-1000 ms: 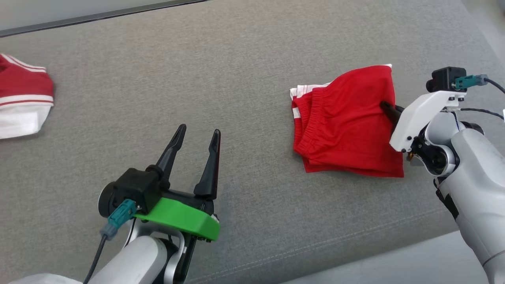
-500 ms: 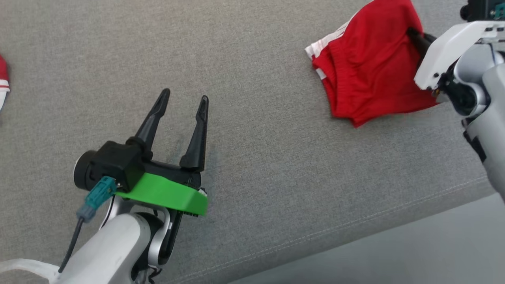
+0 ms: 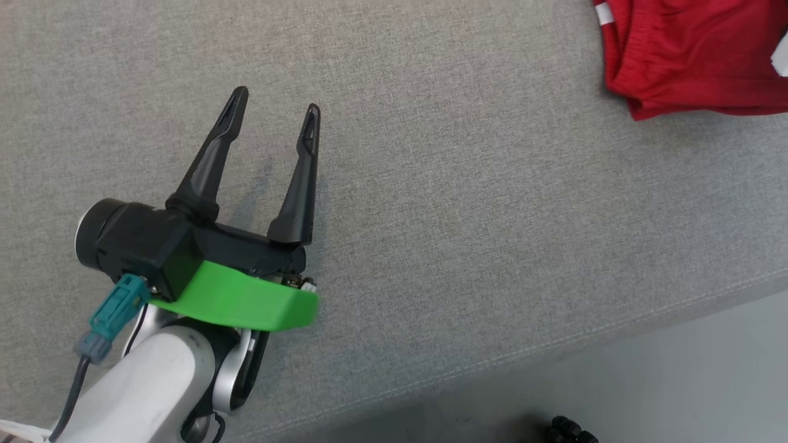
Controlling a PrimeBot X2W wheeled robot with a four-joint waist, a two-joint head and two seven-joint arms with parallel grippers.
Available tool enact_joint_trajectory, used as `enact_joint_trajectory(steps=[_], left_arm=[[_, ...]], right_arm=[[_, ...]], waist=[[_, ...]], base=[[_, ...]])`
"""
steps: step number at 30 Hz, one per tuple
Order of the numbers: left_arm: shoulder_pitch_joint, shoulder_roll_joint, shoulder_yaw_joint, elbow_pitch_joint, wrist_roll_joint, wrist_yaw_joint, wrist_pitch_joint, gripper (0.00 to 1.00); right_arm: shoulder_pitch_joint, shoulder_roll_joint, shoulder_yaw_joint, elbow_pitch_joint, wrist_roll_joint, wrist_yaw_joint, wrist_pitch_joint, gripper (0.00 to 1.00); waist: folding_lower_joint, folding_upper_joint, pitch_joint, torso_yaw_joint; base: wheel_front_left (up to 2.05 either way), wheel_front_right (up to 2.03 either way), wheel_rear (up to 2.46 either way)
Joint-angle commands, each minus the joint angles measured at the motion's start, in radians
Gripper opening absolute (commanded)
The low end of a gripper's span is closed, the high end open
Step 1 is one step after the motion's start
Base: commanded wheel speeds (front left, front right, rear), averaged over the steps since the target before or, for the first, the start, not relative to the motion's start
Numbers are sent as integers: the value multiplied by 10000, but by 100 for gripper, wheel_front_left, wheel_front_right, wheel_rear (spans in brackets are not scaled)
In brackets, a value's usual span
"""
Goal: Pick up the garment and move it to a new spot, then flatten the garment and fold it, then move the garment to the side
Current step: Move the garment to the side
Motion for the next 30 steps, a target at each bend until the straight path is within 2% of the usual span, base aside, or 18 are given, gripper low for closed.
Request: enact_joint_trajectory(steps=[1, 8, 21, 22, 23, 24, 25, 26, 30], left_arm=[[-188, 72, -73, -96, 116, 56, 90, 100], [-384, 143, -241, -263, 273, 73, 396, 100], [-475, 312, -251, -462, 412, 237, 586, 100], [-466, 330, -249, -465, 425, 248, 582, 100], [-466, 330, -249, -465, 425, 248, 582, 100], [-456, 339, -247, -467, 427, 255, 573, 100], [-446, 343, -242, -467, 428, 264, 564, 100], [-445, 346, -239, -464, 434, 272, 561, 100], [-485, 340, -244, -418, 454, 282, 549, 100]], right_arm=[[-196, -246, 8, 161, -204, -4, -156, 0], [-770, -622, 163, 829, -872, -5, -969, 0], [-1934, -720, 458, 2710, -2497, -7, -2698, 0], [-2018, -680, 393, 2880, -2557, -8, -2834, 29], [-2018, -680, 393, 2880, -2557, -8, -2834, 29], [-2064, -628, 355, 3066, -2629, -8, -2925, 49], [-2072, -554, 382, 3229, -2692, -7, -2944, 84], [-2123, -508, 386, 3361, -2726, -7, -3011, 100], [-2171, -487, 262, 3908, -2756, -8, -2984, 100]], waist=[[-1, 0, 254, -61], [-1, 0, 659, 127], [-1, 0, 1232, 682], [-1, 0, 1260, 698], [-1, 0, 1260, 698], [-1, 0, 1282, 708], [-1, 0, 1296, 711], [-1, 0, 1308, 712], [-1, 0, 1316, 698]], base=[[0, 0, 0], [0, 0, 0], [0, 0, 0], [0, 0, 0], [0, 0, 0], [0, 0, 0], [0, 0, 0], [0, 0, 0], [0, 0, 0]])
